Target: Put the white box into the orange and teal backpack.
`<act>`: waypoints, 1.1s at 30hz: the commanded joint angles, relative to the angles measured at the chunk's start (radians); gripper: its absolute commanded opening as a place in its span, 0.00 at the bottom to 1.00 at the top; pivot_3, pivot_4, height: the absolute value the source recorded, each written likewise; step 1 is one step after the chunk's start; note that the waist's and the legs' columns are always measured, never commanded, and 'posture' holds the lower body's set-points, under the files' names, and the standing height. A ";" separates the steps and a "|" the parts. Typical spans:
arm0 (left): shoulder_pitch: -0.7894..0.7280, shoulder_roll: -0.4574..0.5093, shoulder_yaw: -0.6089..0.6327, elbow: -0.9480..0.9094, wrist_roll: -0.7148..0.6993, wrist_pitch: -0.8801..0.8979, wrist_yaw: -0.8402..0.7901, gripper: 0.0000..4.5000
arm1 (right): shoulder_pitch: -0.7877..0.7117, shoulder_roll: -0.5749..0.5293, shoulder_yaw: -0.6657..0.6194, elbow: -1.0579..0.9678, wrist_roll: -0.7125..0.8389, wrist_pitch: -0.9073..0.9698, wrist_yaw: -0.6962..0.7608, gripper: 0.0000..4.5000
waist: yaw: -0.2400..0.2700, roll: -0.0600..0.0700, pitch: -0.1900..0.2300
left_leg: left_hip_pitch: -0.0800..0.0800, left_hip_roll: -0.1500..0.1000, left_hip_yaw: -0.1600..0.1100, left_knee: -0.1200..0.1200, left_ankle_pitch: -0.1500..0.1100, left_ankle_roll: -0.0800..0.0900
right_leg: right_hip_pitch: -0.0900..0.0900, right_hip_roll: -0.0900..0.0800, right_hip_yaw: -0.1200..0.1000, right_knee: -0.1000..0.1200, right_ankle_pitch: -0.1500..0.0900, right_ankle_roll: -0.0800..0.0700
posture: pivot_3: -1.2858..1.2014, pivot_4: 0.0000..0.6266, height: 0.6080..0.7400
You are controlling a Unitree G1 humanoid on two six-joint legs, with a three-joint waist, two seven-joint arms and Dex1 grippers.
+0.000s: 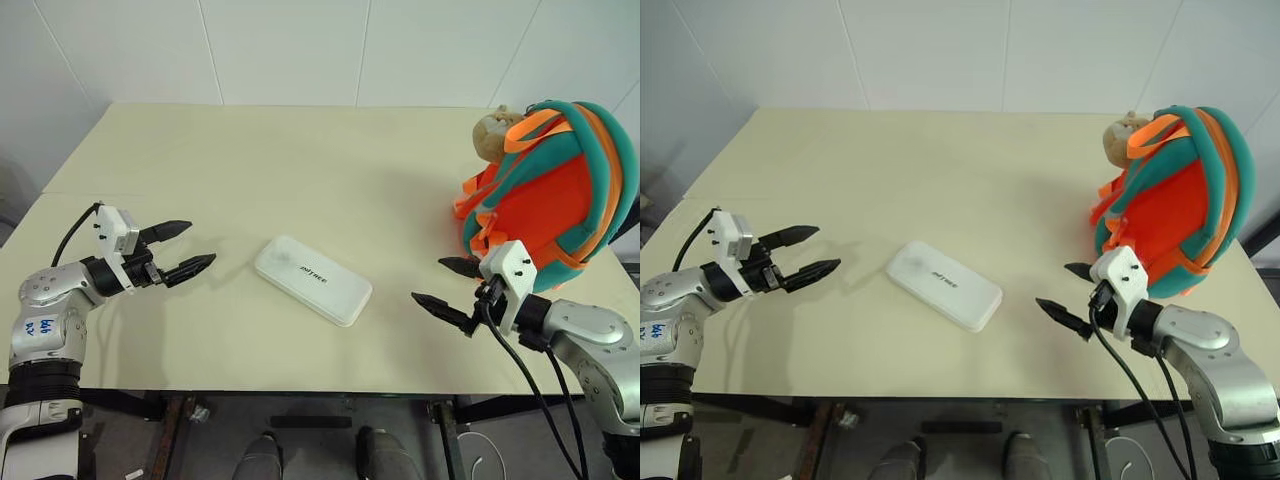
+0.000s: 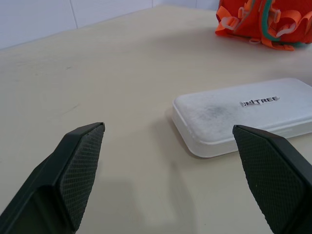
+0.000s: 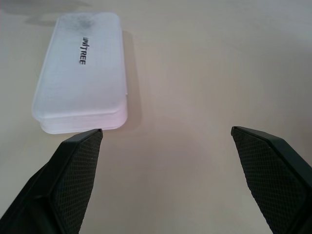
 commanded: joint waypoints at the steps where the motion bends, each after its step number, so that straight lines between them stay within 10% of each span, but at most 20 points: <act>1: -0.038 -0.001 0.005 0.010 0.008 -0.016 -0.003 1.00 | -0.019 0.011 -0.019 -0.034 0.020 0.003 -0.020 0.99 | 0.000 0.000 0.000 | 0.000 0.000 0.000 0.000 0.000 0.000 | 0.000 0.000 0.000 0.000 0.000 0.000 | 0.52 0.24 1.00; 13: -0.147 -0.041 -0.016 0.139 0.051 -0.072 0.005 1.00 | -0.061 0.029 -0.001 -0.012 -0.030 -0.006 -0.088 0.99 | 0.000 0.000 0.000 | 0.000 0.000 0.000 0.001 0.000 0.000 | 0.000 0.000 0.000 0.000 0.001 0.001 | 0.52 0.24 1.00; 27: -0.265 -0.078 -0.044 0.313 0.122 -0.154 0.028 0.09 | -0.062 0.112 0.088 0.001 -0.089 -0.013 -0.137 0.01 | 0.000 0.000 0.000 | 0.000 0.000 0.001 0.001 0.000 0.000 | 0.000 0.000 0.001 0.000 0.006 0.011 | 0.52 0.24 1.00; 33: -0.326 -0.125 -0.062 0.416 0.152 -0.190 0.039 0.00 | -0.027 0.133 0.148 0.003 -0.137 -0.001 -0.166 0.00 | 0.002 0.000 0.000 | 0.000 0.000 0.001 0.001 0.000 0.000 | 0.000 0.000 0.000 -0.001 0.006 0.011 | 0.52 0.24 1.00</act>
